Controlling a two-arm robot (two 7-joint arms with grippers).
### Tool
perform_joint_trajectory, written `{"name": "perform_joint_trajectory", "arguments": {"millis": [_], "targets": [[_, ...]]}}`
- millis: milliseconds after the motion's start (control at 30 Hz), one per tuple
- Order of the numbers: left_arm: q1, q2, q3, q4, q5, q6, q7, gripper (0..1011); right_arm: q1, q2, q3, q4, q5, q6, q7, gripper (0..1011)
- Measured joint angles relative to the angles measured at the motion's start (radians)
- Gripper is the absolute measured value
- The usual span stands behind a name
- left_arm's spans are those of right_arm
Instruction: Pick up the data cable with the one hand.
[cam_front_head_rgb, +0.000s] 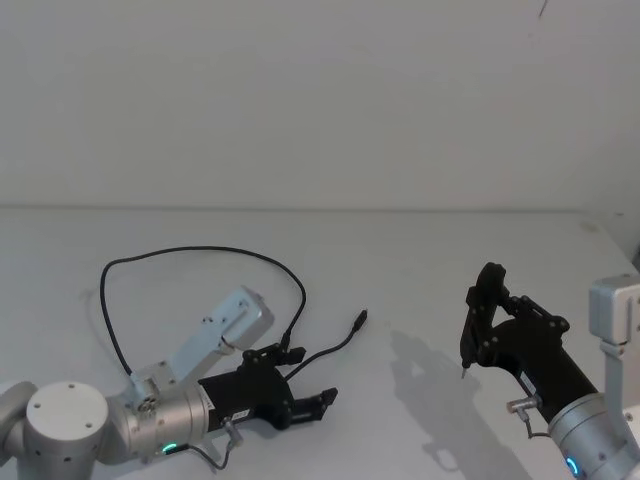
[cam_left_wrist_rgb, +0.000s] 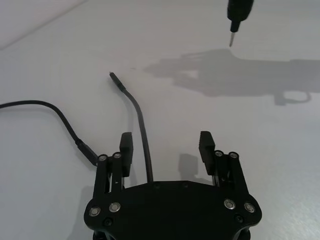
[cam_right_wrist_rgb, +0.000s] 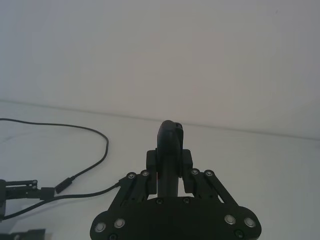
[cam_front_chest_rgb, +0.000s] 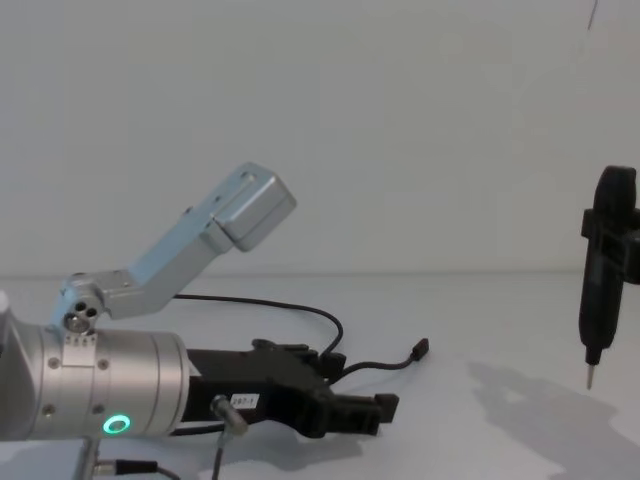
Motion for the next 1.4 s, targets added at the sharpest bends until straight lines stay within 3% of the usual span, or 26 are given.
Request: {"name": "perform_joint_trajectory", "arguments": {"millis": [233,433,833,1400], "targets": [[-0.012,-0.02,-0.003,0.022,0.011,-0.014,0.018,640,0.0,0.0,0.0,0.0,0.0,0.0,0.0,279],[-0.018,-0.037,-0.008,0.038,0.019,-0.02,0.03,424,0.0,0.0,0.0,0.0,0.0,0.0,0.0,279],[-0.018,-0.043,-0.014,0.046,0.028,-0.01,0.033,54,0.0,0.0,0.0,0.0,0.0,0.0,0.0,279],[-0.021,-0.028,-0.036,0.014,0.019,0.028,0.003,40,0.0,0.0,0.0,0.0,0.0,0.0,0.0,279]]}}
